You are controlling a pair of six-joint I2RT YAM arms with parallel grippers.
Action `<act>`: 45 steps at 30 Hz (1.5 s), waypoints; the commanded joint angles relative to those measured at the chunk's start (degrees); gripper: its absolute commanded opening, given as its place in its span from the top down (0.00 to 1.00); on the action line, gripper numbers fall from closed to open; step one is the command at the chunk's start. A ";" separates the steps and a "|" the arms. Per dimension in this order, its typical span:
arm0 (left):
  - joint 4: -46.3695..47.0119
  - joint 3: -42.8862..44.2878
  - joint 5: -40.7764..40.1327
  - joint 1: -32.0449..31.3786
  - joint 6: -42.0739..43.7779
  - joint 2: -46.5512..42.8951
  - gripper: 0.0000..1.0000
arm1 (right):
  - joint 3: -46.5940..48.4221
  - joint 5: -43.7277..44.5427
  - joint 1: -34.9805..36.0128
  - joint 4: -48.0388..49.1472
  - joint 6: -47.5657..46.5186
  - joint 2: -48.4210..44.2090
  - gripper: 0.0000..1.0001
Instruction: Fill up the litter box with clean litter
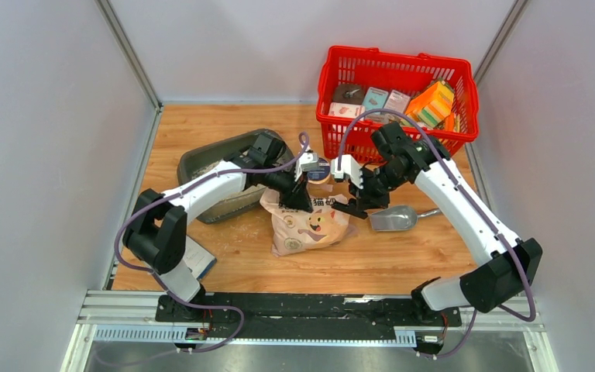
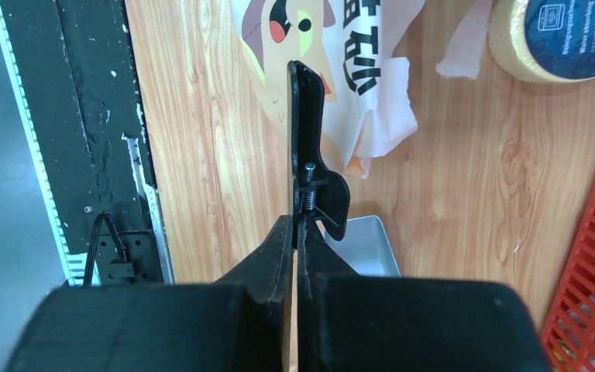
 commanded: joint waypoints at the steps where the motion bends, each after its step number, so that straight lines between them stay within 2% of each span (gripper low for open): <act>1: 12.70 -5.98 2.96 -0.43 -2.27 -6.17 0.71 | 1.66 2.72 0.50 -4.90 4.30 0.94 1.00; 2: 15.86 -7.14 2.70 -0.52 -3.41 -6.79 0.65 | 1.22 2.81 0.42 -4.90 4.04 0.94 1.00; 3: 20.50 -7.76 2.26 -0.69 -4.99 -7.49 0.63 | 0.96 2.81 0.41 -4.82 4.04 1.03 1.00; 6: 24.14 -7.85 0.85 -1.39 -5.62 -7.59 0.59 | 0.25 2.46 0.33 -4.55 4.74 1.12 1.00; 7: 24.85 -7.59 0.76 -1.57 -5.71 -7.59 0.53 | 0.25 2.46 0.41 -4.12 5.01 1.03 1.00; 9: 27.91 -7.67 -0.02 -2.01 -6.06 -7.67 0.49 | 0.08 2.63 0.41 -3.85 5.36 1.12 1.00; 18: 31.80 -6.62 3.39 -3.94 -5.36 -6.18 0.48 | 1.13 3.69 0.33 -2.79 6.68 2.79 1.00; 26: 40.42 -13.13 -0.65 -5.53 -4.05 -9.70 0.47 | -0.36 3.25 -0.20 -2.44 7.82 1.64 1.00; 29: 32.18 -10.76 1.55 -5.62 0.96 -8.03 0.49 | -0.01 3.34 -0.20 -2.09 7.91 1.82 1.00; 33: 28.92 -9.09 3.13 -5.62 2.91 -6.27 0.55 | 0.95 5.00 -0.20 -1.48 7.38 2.35 1.00; 36: 27.58 -7.24 4.88 -5.70 1.68 -4.34 0.65 | 2.27 6.06 -0.11 -0.95 6.77 3.31 1.00; 37: 27.49 -6.45 5.41 -5.62 0.89 -3.81 0.72 | 2.71 6.15 -0.11 -0.95 6.50 3.57 1.00; 40: 28.46 -5.83 6.91 -5.62 -2.54 -2.49 0.80 | 4.64 6.85 0.15 -0.68 5.98 4.81 1.00; 42: 30.04 -5.92 7.78 -5.53 -5.17 -1.88 0.79 | 5.35 6.77 0.33 -0.42 5.97 5.33 1.00; 45: 33.72 -6.01 9.80 -5.00 -10.00 -0.74 0.68 | 6.32 6.85 0.68 0.37 6.94 6.30 1.00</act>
